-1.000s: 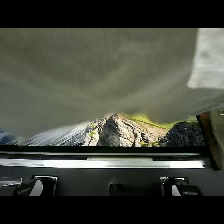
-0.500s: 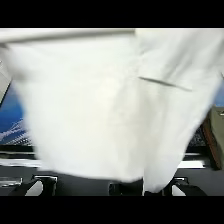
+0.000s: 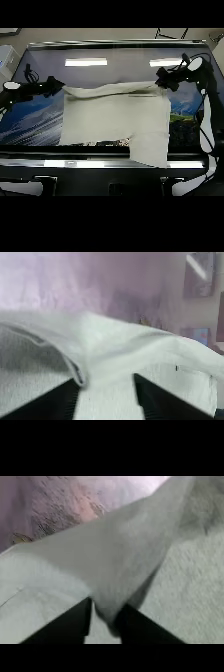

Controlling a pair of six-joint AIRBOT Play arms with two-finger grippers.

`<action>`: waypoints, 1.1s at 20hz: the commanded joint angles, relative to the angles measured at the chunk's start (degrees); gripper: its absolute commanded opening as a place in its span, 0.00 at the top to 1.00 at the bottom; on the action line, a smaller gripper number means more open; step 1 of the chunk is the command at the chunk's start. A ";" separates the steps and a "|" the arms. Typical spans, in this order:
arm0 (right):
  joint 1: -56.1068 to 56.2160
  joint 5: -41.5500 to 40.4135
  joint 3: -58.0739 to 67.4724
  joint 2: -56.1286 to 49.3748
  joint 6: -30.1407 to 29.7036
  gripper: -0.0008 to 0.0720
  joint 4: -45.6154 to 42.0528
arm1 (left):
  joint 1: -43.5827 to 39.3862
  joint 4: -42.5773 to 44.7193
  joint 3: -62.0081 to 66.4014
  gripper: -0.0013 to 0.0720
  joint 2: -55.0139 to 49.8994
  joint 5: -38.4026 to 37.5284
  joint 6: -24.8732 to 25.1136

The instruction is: Fold the clothes and pants, and hang the long-sleeved shirts on hangers.

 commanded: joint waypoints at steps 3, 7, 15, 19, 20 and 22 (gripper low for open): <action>-8.79 17.35 1.20 1.36 -9.44 0.12 -4.48 | 8.37 7.85 3.82 0.17 -2.75 -21.49 -5.95; -16.70 33.38 -6.34 5.86 -12.55 0.15 -14.12 | 15.58 31.69 -1.51 0.18 0.83 -42.53 -9.73; -17.11 22.23 -35.17 19.54 -16.96 0.16 -12.44 | 18.71 24.87 -37.44 0.38 17.55 -27.36 4.04; -17.11 22.40 -36.11 20.28 -17.44 0.26 -12.39 | 16.52 22.36 -39.21 0.38 15.61 -24.02 4.70; -17.11 22.43 -36.11 20.28 -17.42 0.26 -12.39 | 15.74 21.70 -39.21 0.38 15.08 -23.23 4.68; -17.11 22.43 -36.11 20.28 -17.44 0.26 -12.39 | 13.84 19.89 -39.21 0.38 14.40 -20.68 4.63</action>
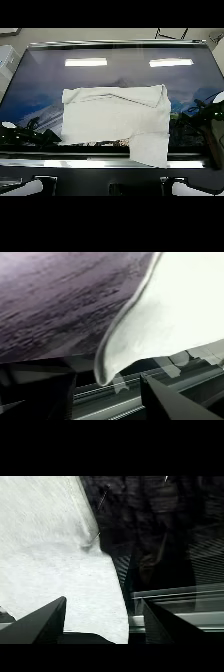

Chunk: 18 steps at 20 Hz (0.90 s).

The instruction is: Fold the clothes and pants, and hang the long-sleeved shirts on hangers.

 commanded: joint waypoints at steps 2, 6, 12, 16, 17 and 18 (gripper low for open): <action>-0.04 -0.22 -0.74 0.37 -0.37 0.25 0.00 | -4.17 -3.10 -1.18 0.55 -0.81 7.23 -1.14; -0.04 -3.28 -3.32 0.33 -0.46 0.21 -1.20 | -5.42 -2.91 -1.03 0.95 -0.66 6.14 -1.11; -0.15 -13.62 -11.10 -2.89 -8.02 0.22 10.45 | -4.81 -3.13 -0.94 0.95 2.99 5.31 -0.52; -0.11 -18.47 -11.10 -4.61 -10.29 0.26 14.23 | -4.83 -3.15 -0.94 0.95 4.90 4.28 -0.46; -0.09 -19.30 -11.10 -4.81 -10.23 0.32 14.40 | -4.83 -3.15 -0.94 0.95 5.22 4.31 -0.46; -0.11 -19.67 -11.10 -5.11 -10.08 0.35 14.84 | -4.83 -3.17 -0.94 0.95 5.46 4.33 -0.48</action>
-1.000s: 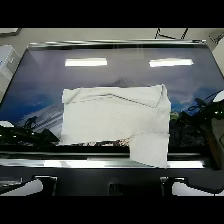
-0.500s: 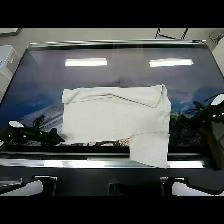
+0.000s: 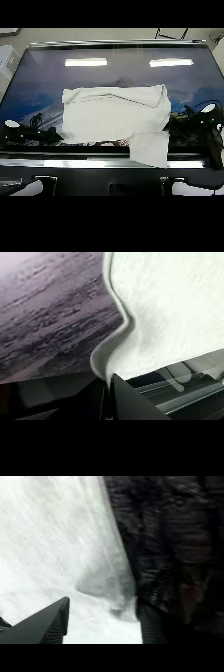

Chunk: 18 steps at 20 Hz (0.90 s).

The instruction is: Fold the clothes and pants, and hang the long-sleeved shirts on hangers.

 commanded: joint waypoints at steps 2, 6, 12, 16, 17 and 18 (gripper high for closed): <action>0.00 -3.89 -0.50 -1.84 -0.98 0.62 4.55 | -0.02 -0.72 0.09 0.95 1.18 -0.39 0.02; 0.00 3.26 3.10 0.39 -5.11 0.92 8.35 | 0.00 -3.43 5.53 0.96 2.47 -1.16 0.02; 0.00 -2.12 41.66 15.63 -5.90 0.92 6.99 | 0.00 -4.39 50.45 0.96 13.94 7.58 -0.02; 0.00 -18.10 61.35 28.79 -8.28 0.92 0.09 | 0.00 -0.70 80.35 0.95 16.68 12.15 -0.61; 0.00 -18.78 61.77 32.17 -7.10 0.92 -2.36 | -0.02 -0.63 83.43 0.95 17.75 12.28 -1.36; 0.00 -17.79 61.77 35.36 -6.38 0.92 -4.61 | -0.02 -0.63 84.15 0.95 19.28 13.03 -2.03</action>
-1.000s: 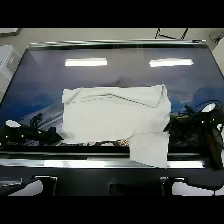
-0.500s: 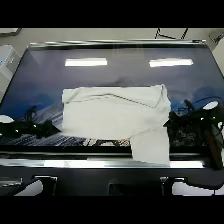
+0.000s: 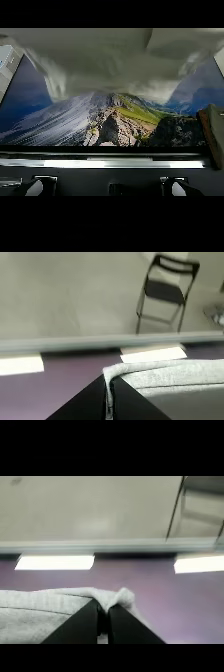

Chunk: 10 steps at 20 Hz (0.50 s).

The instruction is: Fold the clothes and pants, and hang the long-sleeved shirts on hangers.

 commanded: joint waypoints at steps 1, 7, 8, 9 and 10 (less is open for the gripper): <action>0.02 -3.93 7.04 11.30 0.98 0.92 -7.91 | 0.00 1.60 11.80 0.95 4.72 4.33 -2.69; 0.02 -3.34 7.04 18.40 5.20 0.92 -11.58 | 0.00 1.60 10.95 0.95 8.96 5.44 -6.99; 0.02 -2.62 7.04 18.78 6.34 0.92 -11.58 | 0.02 1.60 10.95 0.95 9.51 5.42 -8.09; 0.02 -1.90 7.04 18.99 6.97 0.92 -11.58 | 0.02 1.60 10.97 0.95 9.94 5.35 -8.44; 0.02 -1.60 7.04 18.97 6.99 0.92 -11.61 | 0.02 1.60 10.95 0.95 10.14 4.85 -8.44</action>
